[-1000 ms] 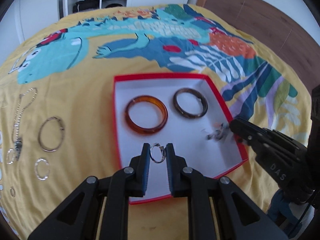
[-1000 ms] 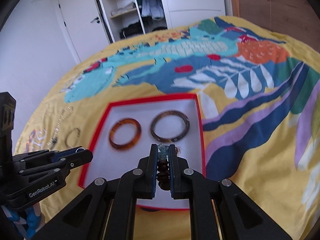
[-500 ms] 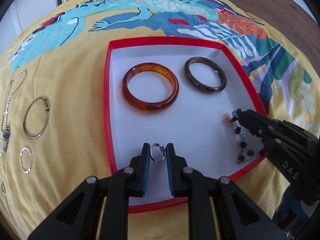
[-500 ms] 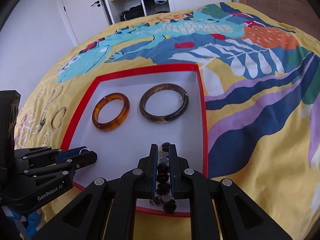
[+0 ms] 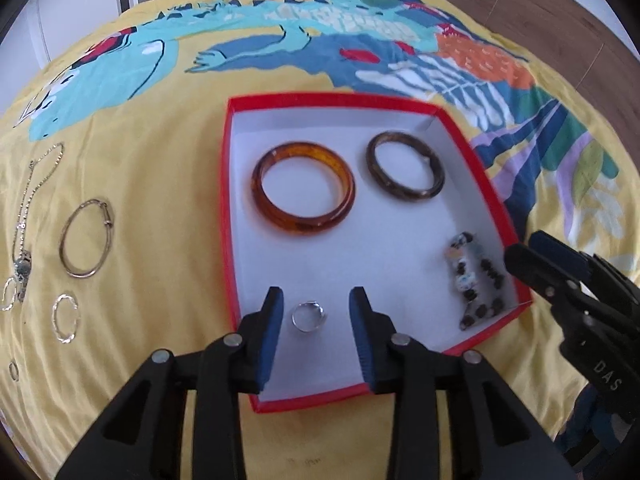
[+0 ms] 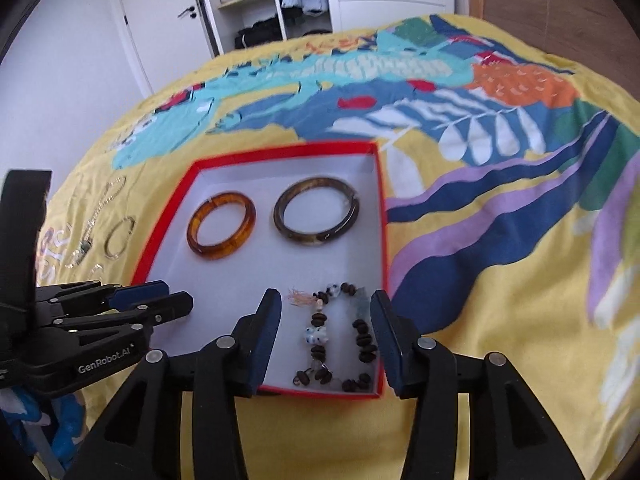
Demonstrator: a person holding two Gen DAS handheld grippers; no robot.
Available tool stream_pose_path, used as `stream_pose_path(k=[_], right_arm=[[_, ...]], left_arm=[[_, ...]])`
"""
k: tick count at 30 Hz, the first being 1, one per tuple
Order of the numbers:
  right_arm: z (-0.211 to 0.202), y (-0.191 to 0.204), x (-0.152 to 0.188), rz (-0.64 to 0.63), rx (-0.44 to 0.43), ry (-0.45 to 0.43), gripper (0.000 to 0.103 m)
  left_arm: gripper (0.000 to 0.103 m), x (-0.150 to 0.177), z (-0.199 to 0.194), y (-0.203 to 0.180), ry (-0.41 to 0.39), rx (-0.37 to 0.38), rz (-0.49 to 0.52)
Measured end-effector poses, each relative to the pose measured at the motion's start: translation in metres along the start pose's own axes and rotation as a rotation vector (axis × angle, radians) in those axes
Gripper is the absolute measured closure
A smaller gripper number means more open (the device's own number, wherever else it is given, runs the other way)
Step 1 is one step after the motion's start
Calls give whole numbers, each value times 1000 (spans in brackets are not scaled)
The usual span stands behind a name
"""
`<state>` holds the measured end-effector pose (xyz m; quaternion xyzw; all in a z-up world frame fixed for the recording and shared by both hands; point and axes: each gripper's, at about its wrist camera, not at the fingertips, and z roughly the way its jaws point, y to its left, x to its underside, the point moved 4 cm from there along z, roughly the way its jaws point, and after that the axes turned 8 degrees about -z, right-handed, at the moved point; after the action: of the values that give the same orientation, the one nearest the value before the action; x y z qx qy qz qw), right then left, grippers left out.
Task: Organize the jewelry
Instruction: 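Withdraw both tools from the red box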
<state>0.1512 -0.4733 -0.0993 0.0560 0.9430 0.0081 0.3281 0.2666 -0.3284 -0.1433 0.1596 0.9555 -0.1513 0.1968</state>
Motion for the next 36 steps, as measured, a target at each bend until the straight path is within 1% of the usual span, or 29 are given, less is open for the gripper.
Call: stream_pose_path(k=[2,8,12,13,18,20,23,30,35,36], right_arm=[[-15,-3,-2,10,14,-16,57],[-64,-5,-8,46,32,-70,56],[-109,1,-12,69,34,-131,49],[-117,2,-14,73,33,-144,49],[-167,17,-18,103,12,-221,49],[-185,28,-19,95,3,-249,49],[-212,46,-19,79,-13,-289,48],[-261,77,-13,48,-44,-358,47],[-292,97,-7,18,-55,-395,46],[-297,100,-6,13,-56,-401,46]], left_arm=[[70,-2,-10,-3,-13,4,2],[70,-2,-63,-5,-81,16,-2],[70,6,-109,6,-144,-11,-12],[70,7,-118,9,-152,-17,-15],[70,25,-176,36,-207,-69,-48],[65,37,-202,50,-239,-94,-66],[64,52,-232,70,-282,-128,-95],[64,94,-299,130,-356,-214,-177],[64,122,-337,165,-404,-254,-226],[64,129,-345,173,-409,-275,-236]])
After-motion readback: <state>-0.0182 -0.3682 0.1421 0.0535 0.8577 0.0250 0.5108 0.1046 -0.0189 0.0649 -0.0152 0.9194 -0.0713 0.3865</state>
